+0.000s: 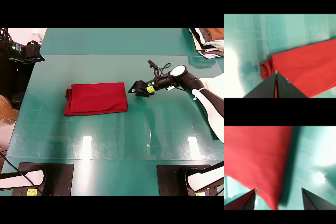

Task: Fold the shirts.

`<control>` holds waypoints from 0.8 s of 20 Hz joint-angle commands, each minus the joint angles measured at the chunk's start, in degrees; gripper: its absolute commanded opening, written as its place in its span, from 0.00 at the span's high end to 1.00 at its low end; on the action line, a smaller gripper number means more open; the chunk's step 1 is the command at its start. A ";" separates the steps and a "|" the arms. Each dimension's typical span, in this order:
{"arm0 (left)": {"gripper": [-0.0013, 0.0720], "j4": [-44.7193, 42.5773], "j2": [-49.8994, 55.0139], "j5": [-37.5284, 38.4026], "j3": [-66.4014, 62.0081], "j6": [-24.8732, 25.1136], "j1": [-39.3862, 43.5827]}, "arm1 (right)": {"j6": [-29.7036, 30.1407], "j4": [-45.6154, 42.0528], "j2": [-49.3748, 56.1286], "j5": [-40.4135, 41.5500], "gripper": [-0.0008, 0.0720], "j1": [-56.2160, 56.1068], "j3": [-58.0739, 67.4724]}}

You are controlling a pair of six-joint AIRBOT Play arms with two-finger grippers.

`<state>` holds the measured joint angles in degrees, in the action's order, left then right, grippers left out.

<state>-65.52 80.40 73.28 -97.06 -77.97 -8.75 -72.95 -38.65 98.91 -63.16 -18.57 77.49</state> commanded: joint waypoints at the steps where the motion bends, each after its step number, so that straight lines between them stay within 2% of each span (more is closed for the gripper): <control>1: 0.94 0.28 0.20 -0.37 0.00 0.00 -0.04 | -0.50 1.66 1.53 3.13 0.12 0.09 -2.45; 5: 0.94 1.62 0.20 -0.44 0.00 0.00 -0.04 | -0.52 1.81 8.31 0.96 0.12 -5.25 5.11; 7: 0.94 2.71 0.20 -0.44 0.00 0.00 -0.04 | -0.50 4.92 12.04 -0.11 0.12 -8.41 9.77; 8: 0.94 3.34 0.20 -0.39 0.00 0.02 -0.04 | -0.50 7.02 13.75 -0.33 0.16 -9.84 11.96; 11: 0.94 6.14 0.17 0.35 0.00 0.02 -0.04 | 0.37 8.50 17.73 -0.92 0.63 -13.18 18.51; 12: 0.94 7.26 0.17 0.83 0.00 0.02 -0.02 | 1.73 8.50 17.99 -0.94 0.89 -13.64 19.74; 13: 0.94 7.80 0.17 1.18 -0.02 0.00 0.17 | 2.78 8.50 17.92 -0.94 0.97 -13.60 20.74; 16: 0.94 7.63 0.17 1.29 -0.02 0.00 3.13 | 1.46 4.90 15.72 -1.51 0.97 -11.04 23.63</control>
<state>-58.98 80.60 74.13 -97.06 -78.00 -7.38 -71.42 -31.64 115.33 -64.20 -30.50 97.95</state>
